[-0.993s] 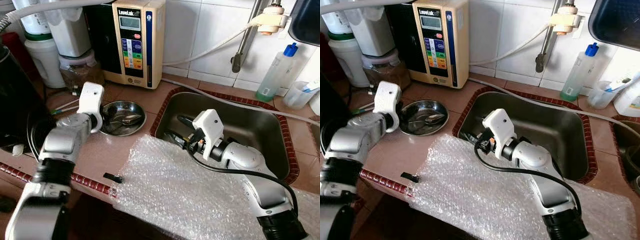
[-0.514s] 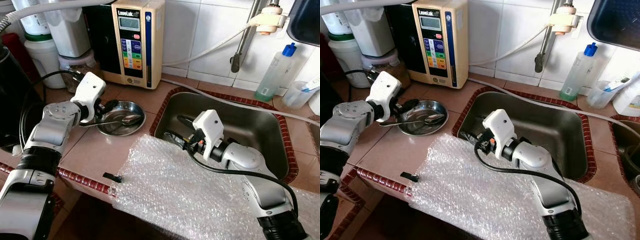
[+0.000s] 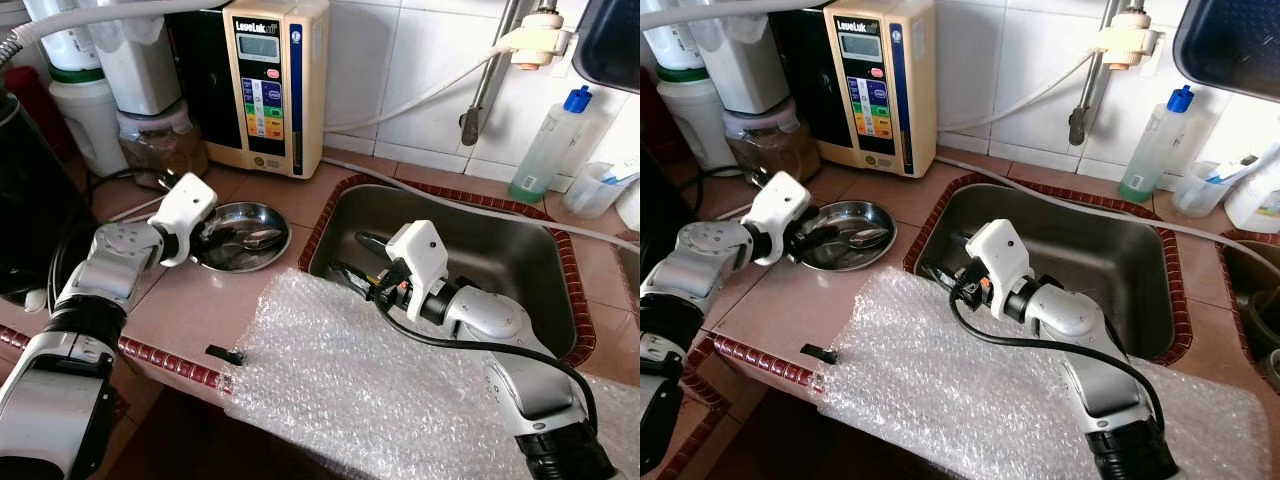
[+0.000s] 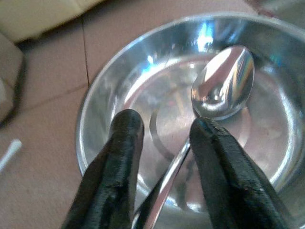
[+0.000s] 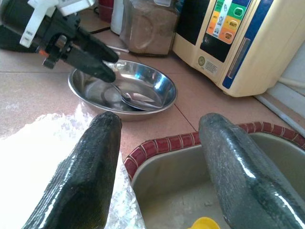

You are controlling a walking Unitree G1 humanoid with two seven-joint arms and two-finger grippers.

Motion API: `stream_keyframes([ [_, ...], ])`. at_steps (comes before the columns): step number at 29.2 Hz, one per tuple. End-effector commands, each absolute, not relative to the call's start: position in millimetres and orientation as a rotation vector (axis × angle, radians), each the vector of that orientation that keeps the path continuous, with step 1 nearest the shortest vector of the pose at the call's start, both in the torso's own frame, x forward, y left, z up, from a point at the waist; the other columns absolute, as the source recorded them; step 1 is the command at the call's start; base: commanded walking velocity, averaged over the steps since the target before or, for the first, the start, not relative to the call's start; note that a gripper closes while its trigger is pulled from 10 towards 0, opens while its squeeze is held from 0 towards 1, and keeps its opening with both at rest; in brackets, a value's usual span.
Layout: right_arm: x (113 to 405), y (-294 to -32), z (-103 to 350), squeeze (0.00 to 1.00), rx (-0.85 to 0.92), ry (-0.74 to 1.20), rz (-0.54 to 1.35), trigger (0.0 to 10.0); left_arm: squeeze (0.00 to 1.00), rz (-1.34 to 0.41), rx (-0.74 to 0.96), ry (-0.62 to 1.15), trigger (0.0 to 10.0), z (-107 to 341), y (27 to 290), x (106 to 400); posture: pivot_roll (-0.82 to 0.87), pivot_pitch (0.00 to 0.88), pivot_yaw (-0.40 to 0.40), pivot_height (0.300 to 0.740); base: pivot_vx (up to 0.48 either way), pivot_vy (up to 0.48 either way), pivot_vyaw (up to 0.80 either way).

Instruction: Kitchen organization

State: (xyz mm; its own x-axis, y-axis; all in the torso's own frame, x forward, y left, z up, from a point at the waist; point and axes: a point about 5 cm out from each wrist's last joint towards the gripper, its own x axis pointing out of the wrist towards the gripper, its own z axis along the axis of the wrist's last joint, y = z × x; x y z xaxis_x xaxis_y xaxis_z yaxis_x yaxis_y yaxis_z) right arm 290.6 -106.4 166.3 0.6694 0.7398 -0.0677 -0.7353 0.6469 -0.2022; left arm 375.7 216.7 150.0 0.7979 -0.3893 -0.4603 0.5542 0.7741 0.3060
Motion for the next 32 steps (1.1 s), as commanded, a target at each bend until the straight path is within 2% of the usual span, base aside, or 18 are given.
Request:
stream_keyframes([
  [1, 289.6, -105.9, 172.2, 0.00, -0.228, -0.041, 0.845, 10.0, 0.00, -0.519, 0.471, 0.377, 0.0, 158.1, 215.2, 380.2, 0.01, 0.000, 0.016, 0.740, 0.000, 0.000, 0.00],
  [6, 289.2, -106.2, 171.8, 0.00, -0.228, -0.039, 0.843, 10.0, 0.00, -0.521, 0.484, 0.421, 0.0, 152.8, 215.7, 379.9, 0.01, 0.000, 0.018, 0.740, 0.000, 0.000, 0.00],
  [14, 279.0, -102.3, 169.3, 0.00, -0.191, -0.004, 0.952, 10.0, 0.00, -0.558, 0.474, 0.502, 0.0, 145.3, 214.1, 378.6, 0.01, 0.000, 0.021, 0.740, 0.000, 0.000, 0.00],
  [22, 268.9, -100.3, 167.9, 0.00, -0.153, 0.033, 1.043, 10.0, 0.00, -0.549, 0.481, 0.498, 0.0, 146.5, 214.5, 380.0, 0.01, 0.000, 0.022, 0.740, 0.000, 0.000, 0.00],
  [32, 266.2, -101.9, 166.7, 0.00, -0.152, 0.058, 1.067, 10.0, 0.00, -0.496, 0.457, 0.449, 0.0, 151.3, 215.6, 383.1, 0.01, 0.000, 0.014, 0.740, 0.000, 0.000, 0.00],
])
